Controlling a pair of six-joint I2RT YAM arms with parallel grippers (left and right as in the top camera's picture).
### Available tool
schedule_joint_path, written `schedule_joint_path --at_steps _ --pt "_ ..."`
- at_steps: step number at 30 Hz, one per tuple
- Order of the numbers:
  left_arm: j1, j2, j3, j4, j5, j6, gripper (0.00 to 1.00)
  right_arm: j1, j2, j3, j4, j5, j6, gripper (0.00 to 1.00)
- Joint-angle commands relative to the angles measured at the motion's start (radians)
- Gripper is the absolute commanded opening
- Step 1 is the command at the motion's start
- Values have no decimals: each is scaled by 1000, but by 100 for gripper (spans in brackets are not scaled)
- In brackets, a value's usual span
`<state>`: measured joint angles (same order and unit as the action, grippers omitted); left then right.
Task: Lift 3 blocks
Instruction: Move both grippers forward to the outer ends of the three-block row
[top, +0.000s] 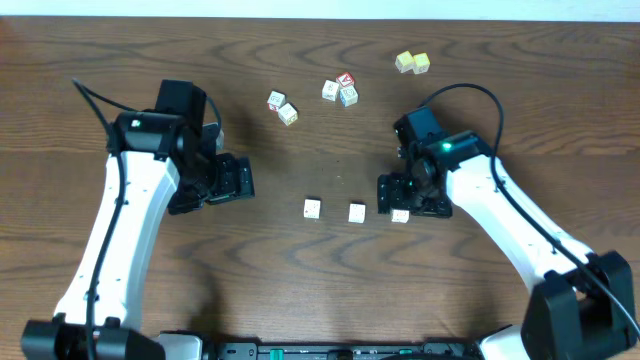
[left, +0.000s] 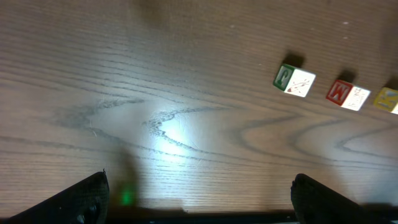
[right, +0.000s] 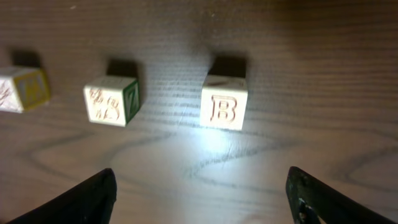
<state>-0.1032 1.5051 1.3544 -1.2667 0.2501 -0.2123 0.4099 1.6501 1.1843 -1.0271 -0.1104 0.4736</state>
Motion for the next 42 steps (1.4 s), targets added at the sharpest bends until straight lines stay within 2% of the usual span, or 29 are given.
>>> schedule_joint_path --at_steps 1,5,10,15,21,23,26,29,33,35,37,39,42 --pt "-3 40 -3 -1 -15 -10 94 3 45 13 17 45 26 81" --pt "-4 77 -5 -4 20 -5 93 2 92 13 38 69 20 79" --pt "-16 106 -5 14 82 66 93 -8 144 12 50 71 4 77" --pt "-40 109 -5 15 82 66 93 -23 171 12 67 76 -8 63" --pt "-84 109 -10 27 81 66 93 -24 201 11 80 76 -8 63" --pt "-98 109 -11 47 82 66 83 -26 202 11 86 76 -19 63" --pt "-121 109 -20 98 81 41 79 -27 202 11 95 76 -26 63" --pt "-142 109 -42 162 81 15 58 -31 200 13 116 58 -28 59" --pt "-151 109 -69 238 77 11 46 -73 190 54 97 -33 -83 50" --pt "-151 109 -76 257 73 7 39 -112 186 99 53 -74 -117 49" --pt "-151 114 -79 275 37 -39 19 -159 186 154 -18 -90 -163 48" --pt "-151 125 -89 298 13 -82 8 -189 186 171 -59 -90 -197 45" --pt "-151 161 -104 333 10 -93 8 -216 187 159 -104 -89 -248 35"
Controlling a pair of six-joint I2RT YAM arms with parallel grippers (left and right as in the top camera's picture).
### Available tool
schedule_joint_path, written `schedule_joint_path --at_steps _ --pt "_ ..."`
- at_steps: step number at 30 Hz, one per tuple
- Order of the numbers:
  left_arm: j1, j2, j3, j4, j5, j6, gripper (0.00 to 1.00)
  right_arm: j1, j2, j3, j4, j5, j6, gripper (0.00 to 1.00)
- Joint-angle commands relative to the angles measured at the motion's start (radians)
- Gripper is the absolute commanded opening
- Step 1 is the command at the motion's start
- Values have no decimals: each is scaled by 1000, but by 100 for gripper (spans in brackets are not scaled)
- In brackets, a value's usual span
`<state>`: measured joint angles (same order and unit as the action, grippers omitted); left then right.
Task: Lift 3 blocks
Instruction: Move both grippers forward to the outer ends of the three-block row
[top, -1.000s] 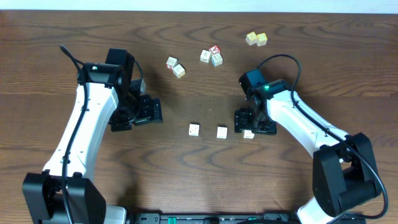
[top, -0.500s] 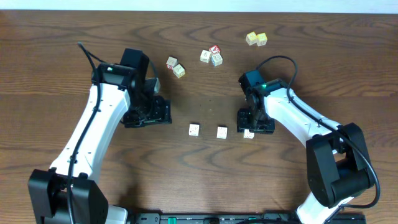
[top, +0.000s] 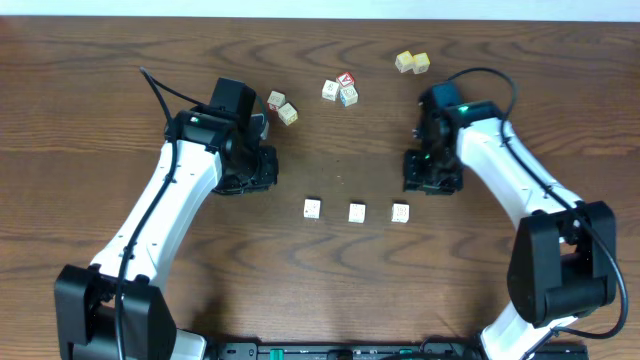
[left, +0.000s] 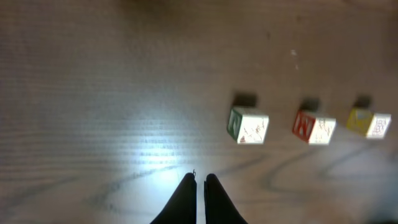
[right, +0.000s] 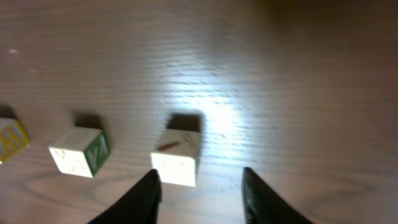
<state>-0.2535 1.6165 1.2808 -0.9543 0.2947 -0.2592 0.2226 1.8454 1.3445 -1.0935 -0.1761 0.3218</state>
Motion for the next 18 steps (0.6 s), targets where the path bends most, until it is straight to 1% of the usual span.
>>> schedule_joint_path --at_steps 1,3,5,9,12,15,18 --pt "0 68 -33 26 -34 -54 8 -34 -9 -15 -48 -22 -108 31" --pt "-1 112 -33 29 -33 -54 8 -39 -9 -48 -50 -16 -110 23" --pt "0 179 -33 29 -7 -53 8 -38 -9 -117 6 -17 -108 14" --pt "-1 242 -33 34 19 -53 8 -38 -9 -191 79 -17 -71 3" --pt "-2 274 -33 40 45 -41 7 -38 -9 -229 130 -18 -47 1" --pt "-3 293 -33 50 151 43 7 -38 -9 -267 191 -44 -39 1" --pt "-11 295 -34 58 159 46 7 -38 -9 -298 240 -62 -39 1"
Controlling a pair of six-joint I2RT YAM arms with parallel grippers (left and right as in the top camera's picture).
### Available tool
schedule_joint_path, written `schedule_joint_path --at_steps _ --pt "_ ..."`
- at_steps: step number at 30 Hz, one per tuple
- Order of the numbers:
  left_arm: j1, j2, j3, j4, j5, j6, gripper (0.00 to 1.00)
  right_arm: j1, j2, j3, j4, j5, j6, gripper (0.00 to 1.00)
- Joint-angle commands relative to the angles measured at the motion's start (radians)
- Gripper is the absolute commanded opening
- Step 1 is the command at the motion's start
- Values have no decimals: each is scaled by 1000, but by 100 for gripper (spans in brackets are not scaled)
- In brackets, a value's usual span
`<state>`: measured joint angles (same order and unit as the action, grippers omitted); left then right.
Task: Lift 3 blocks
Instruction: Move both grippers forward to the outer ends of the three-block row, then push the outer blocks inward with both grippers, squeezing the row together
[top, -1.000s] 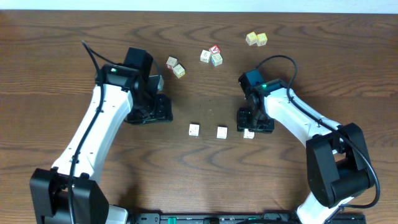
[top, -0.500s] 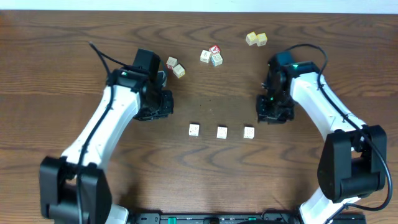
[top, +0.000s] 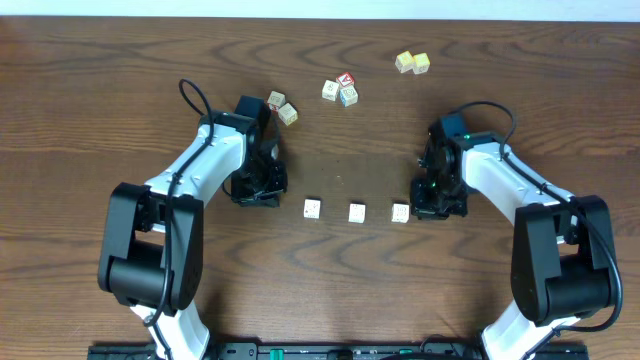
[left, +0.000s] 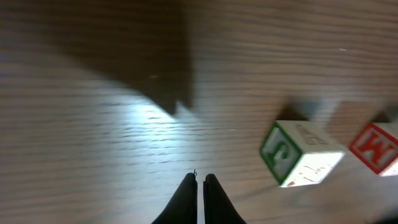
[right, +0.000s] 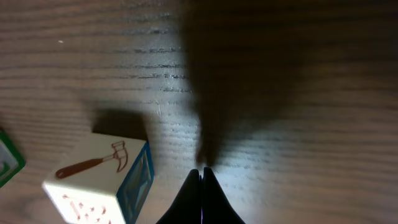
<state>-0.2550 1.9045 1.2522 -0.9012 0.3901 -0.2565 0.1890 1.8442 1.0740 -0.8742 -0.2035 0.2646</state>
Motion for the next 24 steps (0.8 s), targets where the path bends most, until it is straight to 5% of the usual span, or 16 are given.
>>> schedule_joint_path --at_steps 1,24 --pt "-14 7 -5 10 63 43 7 -4 -8 -34 34 -48 19 1" --pt "-92 127 -5 85 74 -10 7 64 -8 -39 124 -116 62 1"
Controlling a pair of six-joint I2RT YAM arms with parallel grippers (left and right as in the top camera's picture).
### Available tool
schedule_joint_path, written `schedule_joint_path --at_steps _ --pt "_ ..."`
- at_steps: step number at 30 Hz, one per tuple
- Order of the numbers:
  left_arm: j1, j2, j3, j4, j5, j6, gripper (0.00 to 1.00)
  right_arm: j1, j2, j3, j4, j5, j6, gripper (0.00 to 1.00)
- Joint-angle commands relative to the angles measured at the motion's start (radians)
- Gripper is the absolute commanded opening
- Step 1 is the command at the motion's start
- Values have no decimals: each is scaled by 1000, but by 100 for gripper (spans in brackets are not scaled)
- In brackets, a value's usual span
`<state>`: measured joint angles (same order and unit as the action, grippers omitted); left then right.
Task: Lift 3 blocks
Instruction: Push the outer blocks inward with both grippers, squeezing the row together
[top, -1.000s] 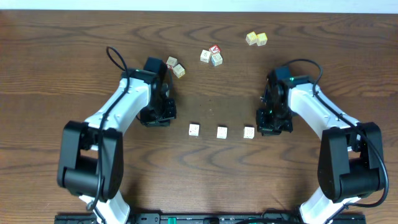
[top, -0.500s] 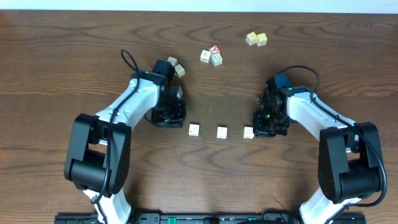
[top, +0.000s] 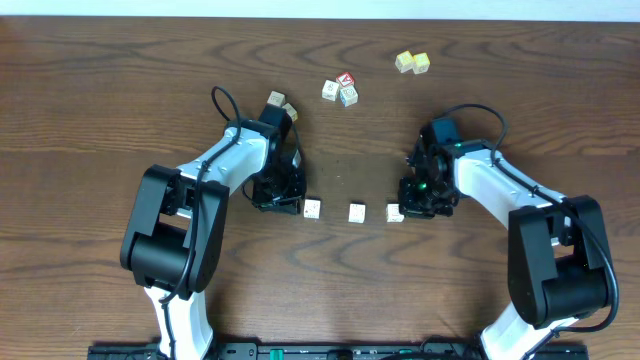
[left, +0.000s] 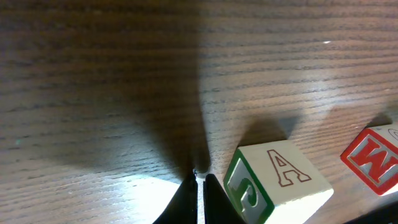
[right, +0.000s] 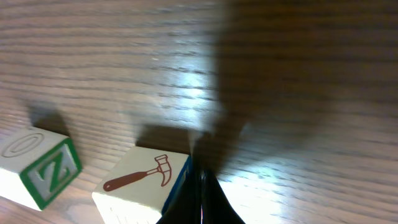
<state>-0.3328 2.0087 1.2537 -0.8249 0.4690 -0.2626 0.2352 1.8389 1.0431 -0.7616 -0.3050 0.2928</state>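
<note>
Three small wooden blocks lie in a row on the table: a left block with a red A and green side (top: 312, 209) (left: 277, 183), a middle red M block (top: 357, 212) (left: 373, 165), whose green Z face (right: 37, 168) shows in the right wrist view, and a right hammer block (top: 395, 213) (right: 140, 186). My left gripper (top: 293, 203) (left: 199, 182) is shut, low on the table just left of the A block. My right gripper (top: 410, 203) (right: 201, 186) is shut, its tips against the hammer block's blue right side.
More loose blocks lie at the back: two (top: 280, 103) behind my left arm, a cluster of three (top: 340, 90) in the middle, and a yellow pair (top: 411, 62) further right. The wooden table (top: 80, 80) spreads on all sides.
My left gripper has moved right and now sits right beside the A block. My right gripper has moved left to the hammer block's side, and that block lies slightly further left.
Both grippers were open at first, the left far from the row and the right over the right-hand block. Then the left was shut and the right narrower, both back from the row. Then both were shut near the row's ends, and now they flank it.
</note>
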Motion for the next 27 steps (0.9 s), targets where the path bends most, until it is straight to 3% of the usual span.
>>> schedule_joint_path --at_steps 1,13,27 --pt "-19 23 -6 13 -5 -4 7 23 -2 -8 18 -14 37 1" --pt "-101 23 -6 57 -5 -5 7 88 -2 -8 53 -14 95 1" --pt "-105 23 -6 91 -5 -6 7 121 -2 -8 90 -14 103 1"
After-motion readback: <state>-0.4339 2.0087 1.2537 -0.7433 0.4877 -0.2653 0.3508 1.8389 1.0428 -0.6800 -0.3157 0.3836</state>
